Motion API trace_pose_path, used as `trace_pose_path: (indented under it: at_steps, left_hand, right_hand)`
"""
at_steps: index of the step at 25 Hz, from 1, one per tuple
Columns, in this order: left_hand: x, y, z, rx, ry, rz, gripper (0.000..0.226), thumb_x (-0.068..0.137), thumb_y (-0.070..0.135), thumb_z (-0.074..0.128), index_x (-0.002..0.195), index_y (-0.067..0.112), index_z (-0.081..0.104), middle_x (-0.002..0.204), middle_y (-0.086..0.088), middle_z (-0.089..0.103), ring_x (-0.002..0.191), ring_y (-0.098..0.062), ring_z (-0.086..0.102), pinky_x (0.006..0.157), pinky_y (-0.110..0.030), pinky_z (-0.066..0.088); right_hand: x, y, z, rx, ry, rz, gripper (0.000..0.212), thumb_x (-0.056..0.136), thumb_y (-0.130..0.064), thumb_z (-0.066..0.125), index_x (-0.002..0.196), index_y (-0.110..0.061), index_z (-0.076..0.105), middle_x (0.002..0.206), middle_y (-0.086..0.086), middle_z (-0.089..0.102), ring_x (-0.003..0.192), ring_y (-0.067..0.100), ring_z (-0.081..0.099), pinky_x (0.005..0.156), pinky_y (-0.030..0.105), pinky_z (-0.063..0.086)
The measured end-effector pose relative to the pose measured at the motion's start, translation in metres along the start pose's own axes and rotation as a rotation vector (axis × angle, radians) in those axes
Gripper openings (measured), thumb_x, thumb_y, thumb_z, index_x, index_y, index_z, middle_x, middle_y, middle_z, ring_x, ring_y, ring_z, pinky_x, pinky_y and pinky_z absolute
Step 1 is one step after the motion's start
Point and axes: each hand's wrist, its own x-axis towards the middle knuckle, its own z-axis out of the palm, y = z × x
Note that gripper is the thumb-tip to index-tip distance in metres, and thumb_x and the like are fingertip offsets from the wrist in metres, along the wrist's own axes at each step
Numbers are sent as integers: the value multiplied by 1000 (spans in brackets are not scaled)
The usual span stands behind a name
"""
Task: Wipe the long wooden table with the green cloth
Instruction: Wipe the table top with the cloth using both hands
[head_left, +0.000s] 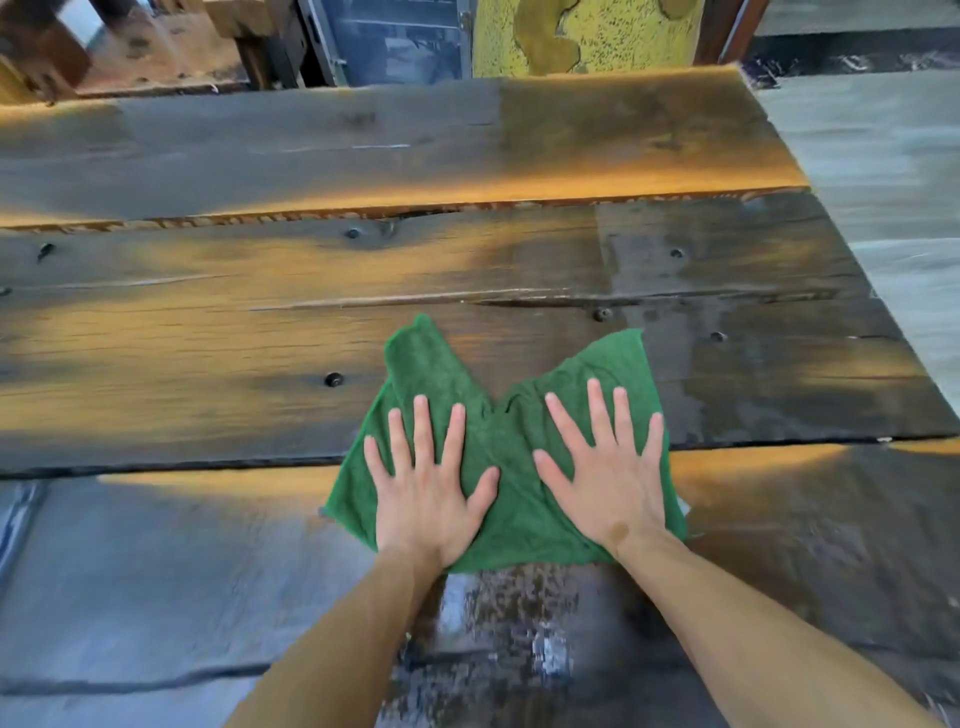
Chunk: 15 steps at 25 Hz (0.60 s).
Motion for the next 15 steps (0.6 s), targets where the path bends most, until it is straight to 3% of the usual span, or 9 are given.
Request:
trace_pose_path:
  at_steps: [7, 15]
  left_hand:
    - [-153, -10, 23, 27, -2, -28, 81, 92, 75, 22, 160, 30, 26, 168, -14, 16, 152, -46, 19, 117, -70, 15]
    - [-304, -15, 39, 12, -88, -57, 80, 89, 73, 31, 156, 29, 37, 166, -17, 21, 147, -52, 25, 106, -80, 18]
  right_hand:
    - [-157, 3, 29, 11, 30, 49, 72, 92, -75, 12, 158, -46, 4, 168, 3, -3, 155, 30, -5, 119, 64, 0]
    - [-309, -1, 50, 41, -7, 88, 73, 95, -75, 22, 159, -39, 19, 168, 6, 14, 154, 33, 13, 116, 67, 17]
